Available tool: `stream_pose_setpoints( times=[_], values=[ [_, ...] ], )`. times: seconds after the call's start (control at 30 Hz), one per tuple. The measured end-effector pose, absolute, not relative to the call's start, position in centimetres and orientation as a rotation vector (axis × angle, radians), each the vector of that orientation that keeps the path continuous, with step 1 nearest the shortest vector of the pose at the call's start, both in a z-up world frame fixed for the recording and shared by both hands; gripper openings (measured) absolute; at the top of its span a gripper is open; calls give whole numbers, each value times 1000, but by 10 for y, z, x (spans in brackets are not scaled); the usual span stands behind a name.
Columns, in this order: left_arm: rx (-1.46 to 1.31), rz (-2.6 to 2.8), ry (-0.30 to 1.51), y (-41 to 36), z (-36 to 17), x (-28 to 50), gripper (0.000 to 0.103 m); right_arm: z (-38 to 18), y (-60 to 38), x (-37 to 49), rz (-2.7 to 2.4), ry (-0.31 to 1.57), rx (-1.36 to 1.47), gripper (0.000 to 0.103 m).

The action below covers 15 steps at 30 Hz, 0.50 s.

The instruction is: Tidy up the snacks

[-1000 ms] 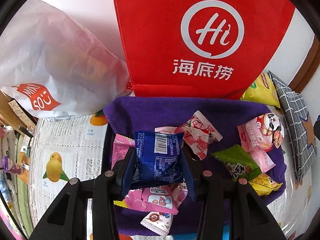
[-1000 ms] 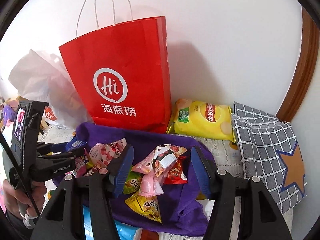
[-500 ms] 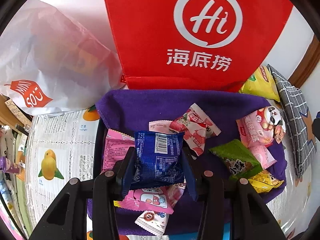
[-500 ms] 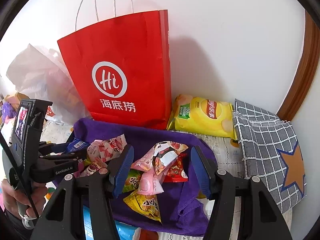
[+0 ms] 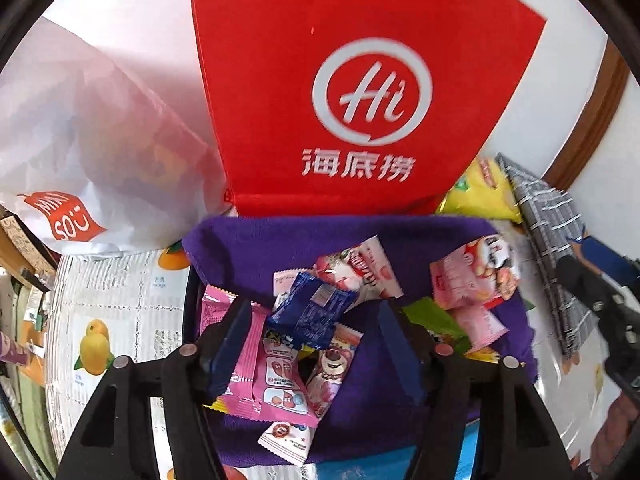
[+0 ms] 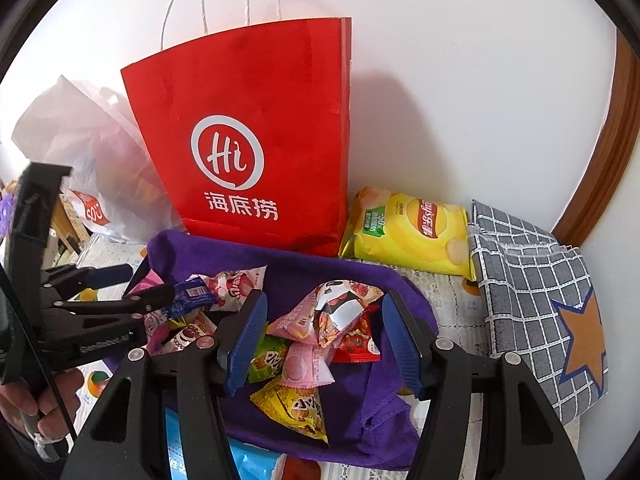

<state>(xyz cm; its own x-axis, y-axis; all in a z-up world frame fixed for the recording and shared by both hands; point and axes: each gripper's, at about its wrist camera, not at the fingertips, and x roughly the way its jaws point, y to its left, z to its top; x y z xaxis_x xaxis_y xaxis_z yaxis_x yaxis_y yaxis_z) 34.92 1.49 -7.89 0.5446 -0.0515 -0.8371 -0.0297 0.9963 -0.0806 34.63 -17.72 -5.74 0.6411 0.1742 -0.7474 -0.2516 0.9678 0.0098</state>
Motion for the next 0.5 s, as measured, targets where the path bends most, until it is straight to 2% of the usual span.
stream_pose_setpoints(
  times=[0.17,0.5],
  values=[
    [-90,-25,962,14,-62,342,76,-47,-177,340,218,820,-91,65],
    [-66,-53,913,16,-25,313,77,-19,-169,308,185,753,-90,69]
  ],
)
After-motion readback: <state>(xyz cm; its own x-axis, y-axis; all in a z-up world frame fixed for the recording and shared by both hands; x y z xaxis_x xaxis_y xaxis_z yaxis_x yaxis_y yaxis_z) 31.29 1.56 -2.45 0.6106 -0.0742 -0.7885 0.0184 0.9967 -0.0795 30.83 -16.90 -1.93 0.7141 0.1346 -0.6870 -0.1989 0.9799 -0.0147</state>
